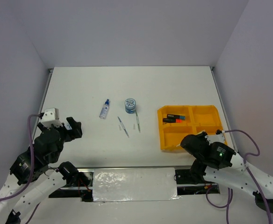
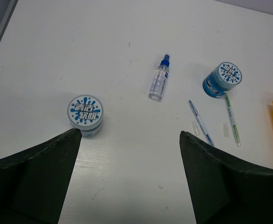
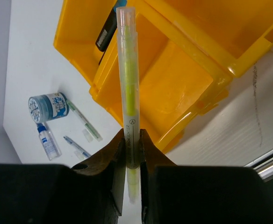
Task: Sort the stationery into containers
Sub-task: Place the pen in the storage box.
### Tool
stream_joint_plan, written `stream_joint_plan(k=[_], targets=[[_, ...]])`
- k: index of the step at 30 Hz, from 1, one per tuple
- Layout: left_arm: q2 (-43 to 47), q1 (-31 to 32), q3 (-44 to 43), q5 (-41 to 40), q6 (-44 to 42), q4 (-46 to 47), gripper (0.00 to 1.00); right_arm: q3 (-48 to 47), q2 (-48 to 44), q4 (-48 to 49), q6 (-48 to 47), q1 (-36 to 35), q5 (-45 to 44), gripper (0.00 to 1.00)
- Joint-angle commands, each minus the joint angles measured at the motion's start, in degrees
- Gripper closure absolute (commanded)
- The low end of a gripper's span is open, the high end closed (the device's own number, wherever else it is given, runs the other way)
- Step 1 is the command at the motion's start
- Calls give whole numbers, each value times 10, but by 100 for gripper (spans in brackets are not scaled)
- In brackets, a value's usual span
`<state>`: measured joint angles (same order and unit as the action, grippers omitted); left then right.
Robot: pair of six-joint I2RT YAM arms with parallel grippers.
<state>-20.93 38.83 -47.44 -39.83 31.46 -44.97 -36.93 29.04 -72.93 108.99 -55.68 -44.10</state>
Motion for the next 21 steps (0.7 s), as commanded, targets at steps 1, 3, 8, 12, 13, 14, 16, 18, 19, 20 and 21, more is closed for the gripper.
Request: stream_joint_plan(k=[1, 3, 8, 12, 13, 14, 16, 18, 19, 20, 21], targets=[[-7, 1, -2, -19, -4, 28, 1, -16, -12, -9, 4, 0, -41, 100], [-22, 2, -3, -14, -3, 29, 1, -18, -14, -6, -4, 0, -44, 100], [-41, 1, -4, -12, 1, 25, 1, -20, -20, 12, -34, 0, -48, 100], [-38, 2, -3, -15, 3, 25, 1, -17, -25, 23, -47, 0, -49, 100], [-36, 1, -3, -14, 3, 26, 1, -17, -25, 25, -48, 0, -50, 100], [-33, 2, -3, -15, 3, 27, 1, -17, -24, 27, -50, 0, -50, 100], [-32, 1, -2, -16, 3, 26, 1, -17, -22, 29, -55, 0, -51, 100], [-33, 1, -2, -17, 3, 26, 1, -18, -21, 31, -56, 0, -50, 100], [-34, 1, -2, -17, 3, 26, 1, -17, -21, 30, -55, 0, -50, 100], [-36, 2, -2, -17, 3, 26, 1, -18, -20, 29, -54, 0, -50, 100], [-36, 1, -2, -17, 3, 26, 1, -17, -21, 29, -54, 0, -50, 100]])
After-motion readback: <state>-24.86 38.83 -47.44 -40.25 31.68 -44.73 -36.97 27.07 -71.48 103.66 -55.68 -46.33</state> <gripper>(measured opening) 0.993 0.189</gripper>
